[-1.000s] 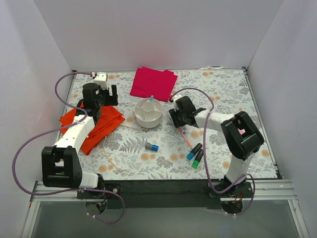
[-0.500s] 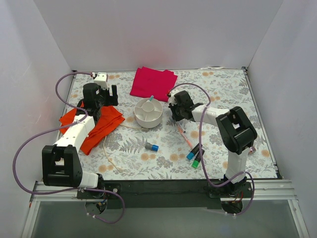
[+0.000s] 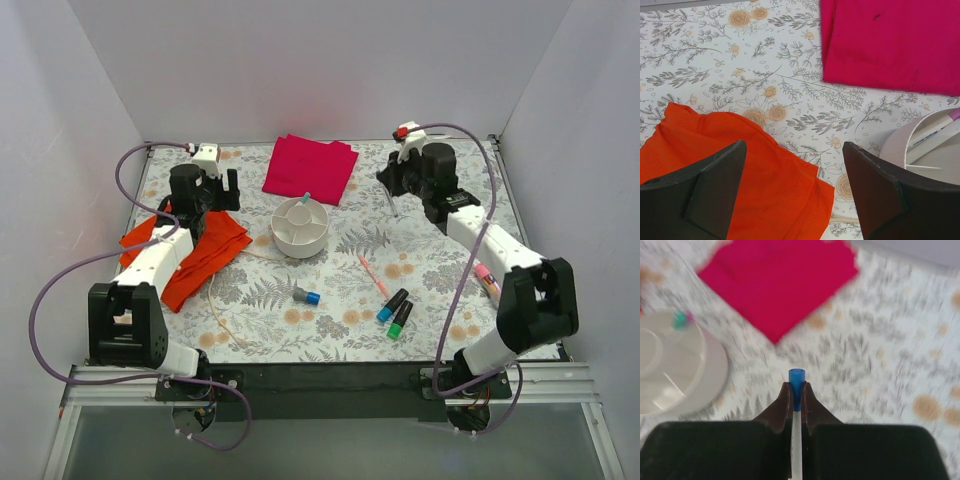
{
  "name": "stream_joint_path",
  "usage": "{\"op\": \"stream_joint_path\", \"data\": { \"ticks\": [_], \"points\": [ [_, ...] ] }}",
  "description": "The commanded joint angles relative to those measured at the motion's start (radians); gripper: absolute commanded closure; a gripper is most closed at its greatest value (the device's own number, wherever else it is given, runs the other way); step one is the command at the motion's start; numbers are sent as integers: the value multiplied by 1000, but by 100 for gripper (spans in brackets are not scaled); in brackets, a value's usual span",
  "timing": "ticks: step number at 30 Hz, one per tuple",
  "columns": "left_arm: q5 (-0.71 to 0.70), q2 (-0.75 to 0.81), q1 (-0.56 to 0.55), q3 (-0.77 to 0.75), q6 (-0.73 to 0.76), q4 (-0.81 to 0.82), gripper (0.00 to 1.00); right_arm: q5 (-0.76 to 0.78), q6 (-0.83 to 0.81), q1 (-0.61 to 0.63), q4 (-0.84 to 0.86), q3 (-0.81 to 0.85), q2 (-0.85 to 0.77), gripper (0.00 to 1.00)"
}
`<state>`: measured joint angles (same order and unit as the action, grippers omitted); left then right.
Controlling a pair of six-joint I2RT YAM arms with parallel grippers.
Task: Sort the stationery into containers
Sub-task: Pick up the pen from the center of the board, then place the pen in the storage box.
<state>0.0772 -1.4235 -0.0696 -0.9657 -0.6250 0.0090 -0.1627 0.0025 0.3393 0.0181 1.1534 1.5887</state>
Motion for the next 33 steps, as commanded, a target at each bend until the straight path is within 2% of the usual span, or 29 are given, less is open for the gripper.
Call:
{"op": "stream_joint_path", "data": {
  "ticks": [1, 5, 7, 9, 22, 33],
  "points": [
    [24, -22, -1, -44, -5, 14, 23, -169, -9, 61, 510, -63, -121, 99],
    [32, -41, -2, -57, -4, 9, 23, -225, 161, 127, 748, -49, -49, 99],
    [30, -48, -2, -64, -1, 3, 23, -276, 203, 150, 938, -52, 11, 99],
    [32, -48, -2, -71, 4, -3, 23, -270, 182, 200, 979, -8, 48, 99],
    [-8, 20, -2, -42, 65, -61, 23, -239, 277, 296, 1066, 221, 322, 99],
    [-17, 37, -2, -1, 67, -60, 23, -207, 303, 334, 1125, 304, 493, 99]
  ]
}}
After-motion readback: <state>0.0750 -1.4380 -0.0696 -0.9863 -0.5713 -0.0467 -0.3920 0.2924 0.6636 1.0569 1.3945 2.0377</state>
